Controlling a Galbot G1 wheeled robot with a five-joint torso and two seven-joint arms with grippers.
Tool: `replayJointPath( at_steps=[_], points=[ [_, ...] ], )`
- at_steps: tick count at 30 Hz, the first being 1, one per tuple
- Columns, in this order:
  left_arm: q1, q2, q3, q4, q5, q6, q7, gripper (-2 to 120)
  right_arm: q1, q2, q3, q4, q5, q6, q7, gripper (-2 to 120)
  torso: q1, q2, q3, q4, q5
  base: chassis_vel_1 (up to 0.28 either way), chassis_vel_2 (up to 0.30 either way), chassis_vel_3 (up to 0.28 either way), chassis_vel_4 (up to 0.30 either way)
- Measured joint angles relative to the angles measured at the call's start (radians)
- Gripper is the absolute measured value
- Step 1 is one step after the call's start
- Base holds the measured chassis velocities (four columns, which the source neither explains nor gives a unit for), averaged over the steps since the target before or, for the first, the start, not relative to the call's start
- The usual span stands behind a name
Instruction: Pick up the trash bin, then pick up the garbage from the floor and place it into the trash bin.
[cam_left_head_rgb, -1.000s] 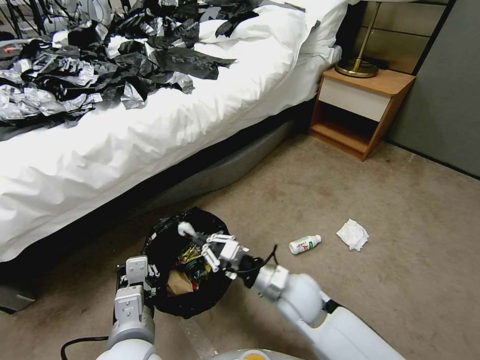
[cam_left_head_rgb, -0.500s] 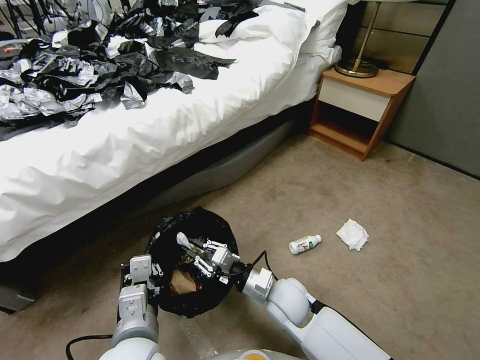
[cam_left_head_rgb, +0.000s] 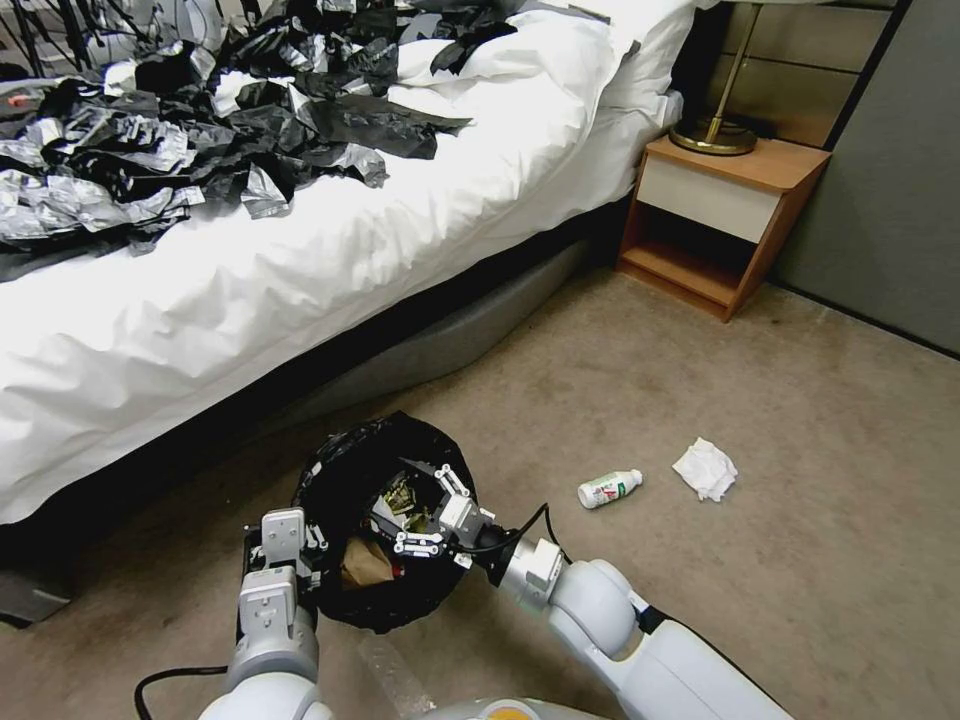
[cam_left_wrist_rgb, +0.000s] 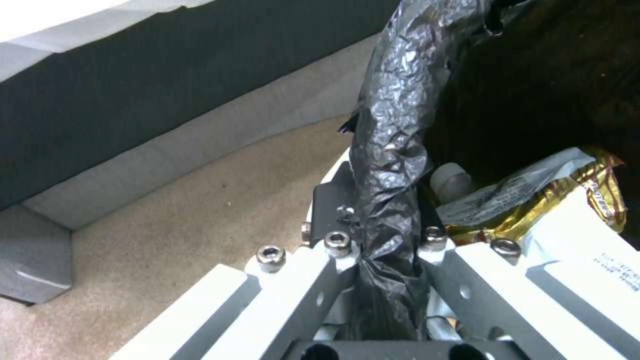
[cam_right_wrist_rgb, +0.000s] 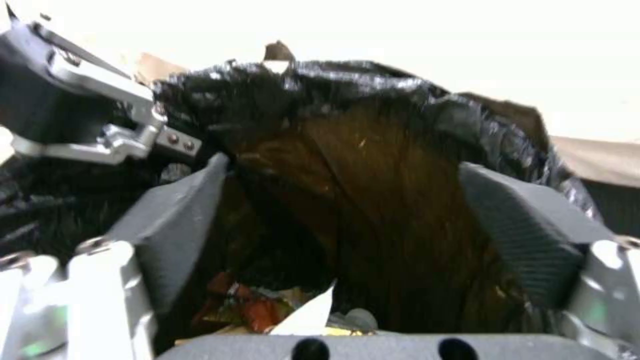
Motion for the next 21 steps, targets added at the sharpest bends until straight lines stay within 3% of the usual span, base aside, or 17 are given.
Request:
replayJointPath(
  at_steps=[4, 9, 11, 15, 21],
  points=[
    [0.003, 0.003, -0.007, -0.002, 0.002, 0.0, 0.008, 0, -0.024, -0.004, 0.039, 0.073, -0.016, 0.024, 0.009, 100, 0.0, 0.0, 0.0, 0.0001, 0.0, 0.0, 0.0, 0.0, 0.0],
    [0.002, 0.004, -0.014, -0.002, 0.014, -0.009, 0.019, 0, -0.058, -0.002, 0.109, 0.192, -0.029, 0.03, 0.059, 100, 0.0, 0.0, 0.0, 0.0002, 0.0, 0.0, 0.0, 0.0, 0.0],
    [0.004, 0.004, -0.019, -0.001, 0.035, -0.034, 0.039, 0, -0.122, 0.02, 0.196, 0.305, -0.043, 0.013, 0.117, 100, 0.0, 0.0, 0.0, 0.0003, 0.0001, 0.0, 0.0, 0.0, 0.0],
    [0.001, 0.003, -0.02, 0.002, 0.041, -0.043, 0.046, 0, -0.249, 0.063, 0.33, 0.4, -0.082, 0.008, 0.174, 100, 0.0, 0.0, 0.0, -0.0001, 0.0001, 0.0, 0.0, 0.0, 0.0],
    [-0.003, 0.005, -0.024, 0.008, 0.047, -0.063, 0.052, 0, -0.453, 0.116, 0.527, 0.412, -0.121, 0.097, 0.247, 100, 0.0, 0.0, 0.0, -0.0001, -0.0002, 0.0, 0.0, 0.0, 0.0]
  ],
)
